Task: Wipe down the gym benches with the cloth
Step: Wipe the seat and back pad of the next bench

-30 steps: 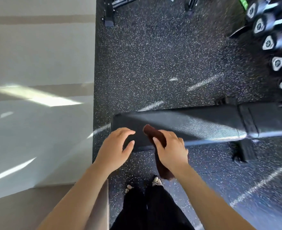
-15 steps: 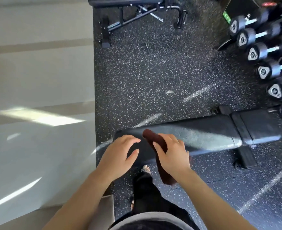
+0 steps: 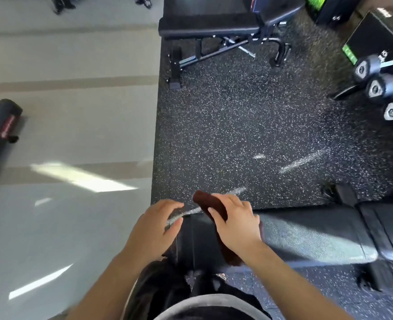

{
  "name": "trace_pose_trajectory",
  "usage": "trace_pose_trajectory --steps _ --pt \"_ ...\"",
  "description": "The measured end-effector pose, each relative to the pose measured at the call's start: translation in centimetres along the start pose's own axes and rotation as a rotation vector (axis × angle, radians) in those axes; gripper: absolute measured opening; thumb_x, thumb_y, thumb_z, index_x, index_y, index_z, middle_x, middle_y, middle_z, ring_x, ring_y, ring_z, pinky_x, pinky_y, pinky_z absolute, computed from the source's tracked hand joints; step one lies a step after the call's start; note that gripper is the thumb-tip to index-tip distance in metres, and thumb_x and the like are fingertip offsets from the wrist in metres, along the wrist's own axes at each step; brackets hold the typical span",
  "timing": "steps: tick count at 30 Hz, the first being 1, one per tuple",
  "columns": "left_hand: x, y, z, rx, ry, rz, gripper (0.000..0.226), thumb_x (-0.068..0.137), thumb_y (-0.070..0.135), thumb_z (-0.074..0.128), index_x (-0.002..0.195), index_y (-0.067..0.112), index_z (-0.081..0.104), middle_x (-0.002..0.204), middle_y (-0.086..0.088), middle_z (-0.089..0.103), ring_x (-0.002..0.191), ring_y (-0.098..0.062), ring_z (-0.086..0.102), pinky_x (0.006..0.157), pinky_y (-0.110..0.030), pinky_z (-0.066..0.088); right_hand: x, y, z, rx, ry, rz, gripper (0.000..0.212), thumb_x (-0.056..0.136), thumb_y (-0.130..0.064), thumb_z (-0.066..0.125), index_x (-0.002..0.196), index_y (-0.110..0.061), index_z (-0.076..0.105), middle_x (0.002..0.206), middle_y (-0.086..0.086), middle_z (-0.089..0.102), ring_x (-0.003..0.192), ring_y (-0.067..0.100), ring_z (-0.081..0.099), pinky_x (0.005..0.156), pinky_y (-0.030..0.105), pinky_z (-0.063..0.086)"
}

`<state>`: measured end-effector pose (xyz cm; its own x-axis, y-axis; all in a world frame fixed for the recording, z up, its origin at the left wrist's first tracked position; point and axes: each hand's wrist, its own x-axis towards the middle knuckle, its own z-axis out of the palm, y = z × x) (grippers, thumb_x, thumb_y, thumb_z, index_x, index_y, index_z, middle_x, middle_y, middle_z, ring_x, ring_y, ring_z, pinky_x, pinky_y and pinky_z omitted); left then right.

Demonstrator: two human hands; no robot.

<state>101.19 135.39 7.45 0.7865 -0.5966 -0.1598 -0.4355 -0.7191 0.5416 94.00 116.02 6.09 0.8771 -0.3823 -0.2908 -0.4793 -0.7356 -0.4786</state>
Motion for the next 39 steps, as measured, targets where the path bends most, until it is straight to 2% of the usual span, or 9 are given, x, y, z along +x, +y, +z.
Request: trace_pose_trajectory --steps 2,7,10,14,19,24,32,39 --pt "1.8 -1.3 -0.8 -0.024 -0.011 0.011 0.035 0.092 0.036 0.048 0.127 0.030 0.049 0.130 0.015 0.050 0.118 -0.004 0.045 0.094 -0.019 0.032 1.2 -0.8 0.1 -0.016 -0.002 0.022 0.036 0.092 -0.053 0.039 0.128 -0.047 0.039 0.131 -0.020 0.043 0.112 0.021 0.040 0.087 0.045 0.038" --pt "7.5 -5.0 -3.6 -0.079 -0.045 0.093 0.035 0.092 0.036 0.049 0.126 0.031 0.050 0.130 0.015 0.050 0.119 -0.003 0.045 0.097 -0.023 0.036 5.6 -4.6 0.7 -0.021 0.035 0.097 0.037 0.093 -0.052 0.038 0.130 -0.046 0.039 0.133 -0.019 0.043 0.115 0.022 0.039 0.091 0.048 0.036" --pt "11.3 -8.3 -6.7 -0.083 -0.113 0.169 0.034 0.093 0.037 0.047 0.126 0.030 0.050 0.130 0.014 0.051 0.115 -0.004 0.048 0.094 -0.025 0.040 9.0 -8.5 1.7 -0.013 0.089 0.153 0.037 0.093 -0.052 0.038 0.130 -0.046 0.038 0.132 -0.017 0.044 0.114 0.023 0.040 0.091 0.048 0.037" --pt "16.0 -15.2 -12.7 -0.032 -0.114 0.192 0.034 0.092 0.034 0.049 0.125 0.026 0.052 0.128 0.009 0.054 0.116 -0.007 0.048 0.096 -0.021 0.034 14.1 -15.3 4.2 0.032 0.079 0.214 0.038 0.093 -0.053 0.038 0.131 -0.048 0.036 0.132 -0.015 0.045 0.115 0.023 0.039 0.091 0.049 0.036" --pt "18.5 -23.9 -19.9 0.007 -0.031 0.073 0.032 0.091 0.030 0.052 0.123 0.027 0.054 0.125 0.008 0.056 0.115 -0.012 0.050 0.094 -0.023 0.034 20.9 -25.1 7.3 0.097 0.028 0.115 0.040 0.094 -0.050 0.040 0.134 -0.047 0.034 0.136 -0.014 0.044 0.119 0.024 0.038 0.095 0.052 0.037" --pt "19.3 -28.6 -23.8 -0.009 0.079 -0.014 0.029 0.091 0.033 0.052 0.119 0.028 0.055 0.121 0.013 0.057 0.111 -0.007 0.052 0.091 -0.020 0.035 25.2 -31.7 9.3 0.119 0.002 -0.003 0.039 0.094 -0.050 0.041 0.132 -0.046 0.036 0.133 -0.013 0.045 0.117 0.023 0.040 0.093 0.050 0.037" --pt "24.4 -29.3 -25.1 -0.044 0.048 0.058 0.031 0.092 0.031 0.050 0.123 0.027 0.053 0.124 0.011 0.054 0.114 -0.008 0.049 0.094 -0.021 0.036 29.9 -32.3 7.7 0.085 0.049 0.037 0.037 0.094 -0.049 0.041 0.130 -0.048 0.037 0.131 -0.014 0.045 0.115 0.022 0.040 0.090 0.050 0.034" --pt "35.6 -28.0 -26.2 -0.064 0.000 0.155 0.031 0.092 0.030 0.052 0.122 0.024 0.055 0.123 0.009 0.055 0.113 -0.008 0.050 0.093 -0.023 0.037 39.2 -30.9 4.2 0.095 0.112 0.110 0.036 0.093 -0.050 0.040 0.130 -0.047 0.038 0.132 -0.015 0.045 0.114 0.023 0.040 0.091 0.050 0.034"
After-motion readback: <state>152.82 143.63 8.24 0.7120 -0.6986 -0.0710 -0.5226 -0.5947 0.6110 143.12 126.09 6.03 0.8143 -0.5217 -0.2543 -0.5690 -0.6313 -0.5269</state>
